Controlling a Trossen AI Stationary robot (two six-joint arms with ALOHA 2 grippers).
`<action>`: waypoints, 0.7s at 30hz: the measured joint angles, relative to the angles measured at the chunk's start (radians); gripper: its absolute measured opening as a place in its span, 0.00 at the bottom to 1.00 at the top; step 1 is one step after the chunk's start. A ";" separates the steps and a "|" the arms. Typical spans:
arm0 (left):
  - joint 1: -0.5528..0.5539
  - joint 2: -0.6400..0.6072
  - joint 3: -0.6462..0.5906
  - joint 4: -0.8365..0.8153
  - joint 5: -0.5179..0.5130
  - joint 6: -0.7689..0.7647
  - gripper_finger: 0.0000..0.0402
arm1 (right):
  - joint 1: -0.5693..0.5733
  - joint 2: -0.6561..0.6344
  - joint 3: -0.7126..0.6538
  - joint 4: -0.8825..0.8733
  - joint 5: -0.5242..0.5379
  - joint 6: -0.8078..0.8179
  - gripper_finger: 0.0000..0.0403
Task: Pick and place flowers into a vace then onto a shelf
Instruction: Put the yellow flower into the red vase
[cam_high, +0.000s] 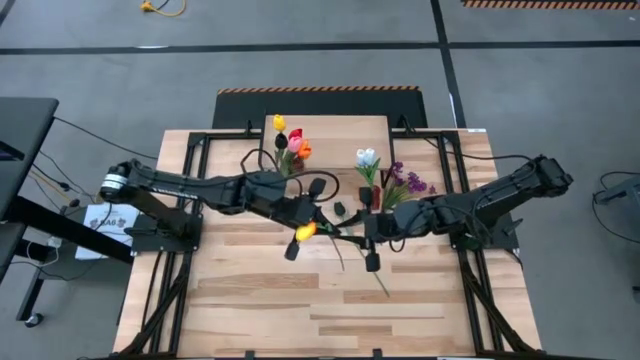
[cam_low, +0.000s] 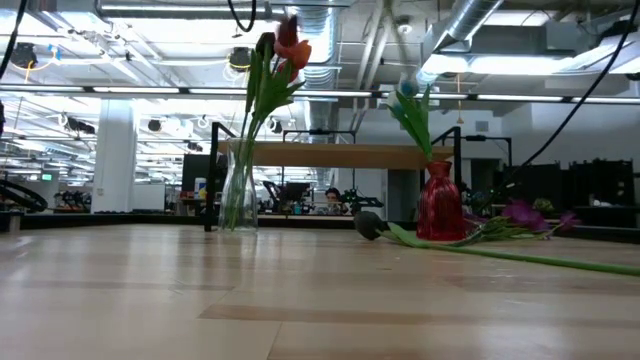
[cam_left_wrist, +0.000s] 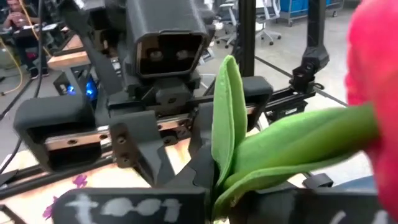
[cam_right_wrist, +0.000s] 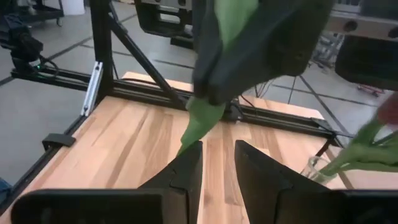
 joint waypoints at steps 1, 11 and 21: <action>-0.001 0.000 0.000 0.000 -0.001 0.002 0.00 | 0.000 0.000 0.000 0.002 -0.004 0.000 0.22; -0.003 0.000 0.000 -0.007 -0.002 0.006 0.00 | -0.004 -0.002 0.000 -0.020 -0.074 -0.003 0.22; -0.002 0.000 0.000 -0.028 0.020 0.005 0.00 | -0.003 -0.002 0.000 -0.040 -0.078 0.008 0.37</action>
